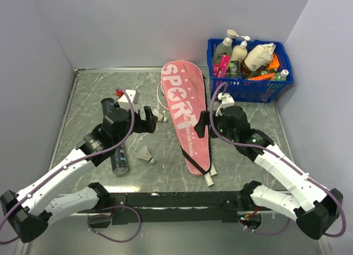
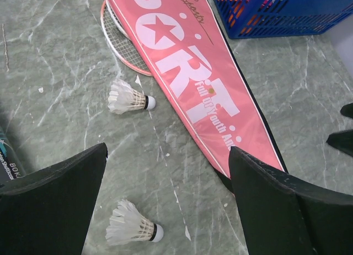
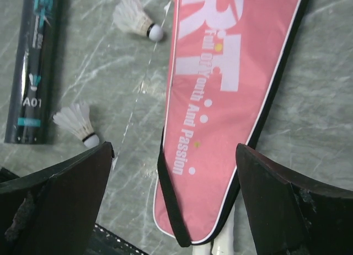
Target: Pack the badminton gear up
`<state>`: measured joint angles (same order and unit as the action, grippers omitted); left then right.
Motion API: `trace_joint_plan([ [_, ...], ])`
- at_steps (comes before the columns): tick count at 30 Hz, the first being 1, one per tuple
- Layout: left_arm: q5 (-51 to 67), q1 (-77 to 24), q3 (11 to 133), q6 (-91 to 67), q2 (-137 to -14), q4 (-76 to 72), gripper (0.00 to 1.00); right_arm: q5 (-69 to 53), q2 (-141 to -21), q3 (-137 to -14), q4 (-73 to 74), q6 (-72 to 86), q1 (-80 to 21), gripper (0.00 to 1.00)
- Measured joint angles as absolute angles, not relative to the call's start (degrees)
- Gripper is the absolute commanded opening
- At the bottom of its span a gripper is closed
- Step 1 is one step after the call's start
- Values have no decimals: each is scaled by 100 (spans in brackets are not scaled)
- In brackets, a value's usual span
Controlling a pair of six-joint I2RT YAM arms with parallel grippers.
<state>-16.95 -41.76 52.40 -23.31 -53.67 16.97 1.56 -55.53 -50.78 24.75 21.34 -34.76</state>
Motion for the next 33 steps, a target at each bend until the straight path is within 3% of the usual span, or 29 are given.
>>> trace_joint_plan([
  [24, -2936, -4062, 5422, -2683, -6001, 2263, 96, 156, -5714, -5068, 2679, 2029, -3489, 100],
  [33, -2373, -1712, 6093, -2884, -6995, 2495, 96, -731, -6038, -5054, 2674, 1881, -3492, 100],
])
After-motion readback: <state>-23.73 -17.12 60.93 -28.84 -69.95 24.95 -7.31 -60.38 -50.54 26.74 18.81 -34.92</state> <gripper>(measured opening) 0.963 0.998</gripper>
